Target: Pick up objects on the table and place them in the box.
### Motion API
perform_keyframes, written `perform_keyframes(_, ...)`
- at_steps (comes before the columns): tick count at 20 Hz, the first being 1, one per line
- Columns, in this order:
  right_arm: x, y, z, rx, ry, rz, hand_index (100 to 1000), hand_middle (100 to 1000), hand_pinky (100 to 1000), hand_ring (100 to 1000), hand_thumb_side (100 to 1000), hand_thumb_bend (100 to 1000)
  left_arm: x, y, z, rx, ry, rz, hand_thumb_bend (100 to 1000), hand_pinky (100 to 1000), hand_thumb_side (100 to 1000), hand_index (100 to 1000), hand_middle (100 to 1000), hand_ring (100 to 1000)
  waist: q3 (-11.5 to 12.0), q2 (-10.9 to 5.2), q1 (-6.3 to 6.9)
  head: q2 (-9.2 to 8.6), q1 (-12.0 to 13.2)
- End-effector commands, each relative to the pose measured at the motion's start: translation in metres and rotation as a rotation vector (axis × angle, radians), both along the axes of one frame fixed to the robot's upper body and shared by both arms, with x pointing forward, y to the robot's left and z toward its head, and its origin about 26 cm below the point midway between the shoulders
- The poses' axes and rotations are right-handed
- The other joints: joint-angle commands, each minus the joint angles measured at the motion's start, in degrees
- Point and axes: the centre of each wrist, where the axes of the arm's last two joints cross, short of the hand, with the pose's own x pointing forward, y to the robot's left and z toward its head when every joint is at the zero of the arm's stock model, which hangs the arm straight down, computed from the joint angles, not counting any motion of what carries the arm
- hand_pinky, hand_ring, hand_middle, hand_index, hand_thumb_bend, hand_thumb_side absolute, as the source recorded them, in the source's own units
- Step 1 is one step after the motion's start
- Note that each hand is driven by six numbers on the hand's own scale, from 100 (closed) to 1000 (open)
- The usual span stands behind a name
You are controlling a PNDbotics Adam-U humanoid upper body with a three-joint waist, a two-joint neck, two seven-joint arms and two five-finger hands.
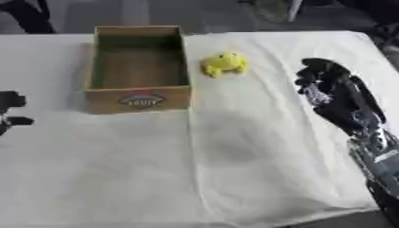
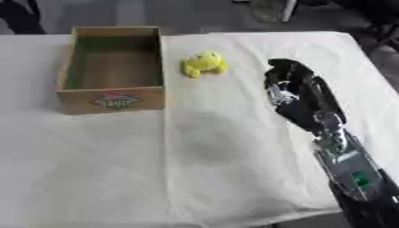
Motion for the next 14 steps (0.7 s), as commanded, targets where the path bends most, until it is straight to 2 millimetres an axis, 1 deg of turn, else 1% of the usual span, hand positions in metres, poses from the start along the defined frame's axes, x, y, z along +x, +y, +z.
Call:
perform_keyframes(1,-0.0004,-0.003,0.0104,-0.012,-0.03,0.001,810,628,563,643,437,100,-0.0001,-0.0001,0.0068,0.003,-0.025,-0.009,262,617,619,708,583,809,0.0,-0.79,0.15,0.38,0.2)
perform_keyframes(10,0.0,-0.0031,0.0119,-0.016,-0.034,0.003,811,628,564,644,430,100,-0.0001,-0.0001,0.0066,0.003,-0.024,-0.009,262,617,619,708,584,810,0.0,-0.83,0.1,0.36,0.3)
perform_keyframes(14,0.0018,-0.0038,0.0173,-0.031,-0.046,0.012,812,630,565,646,410,100,-0.0001,0.0,0.0068,0.004,-0.024,-0.01,262,617,619,708,584,810,0.0,-0.87,0.03,0.4,0.3)
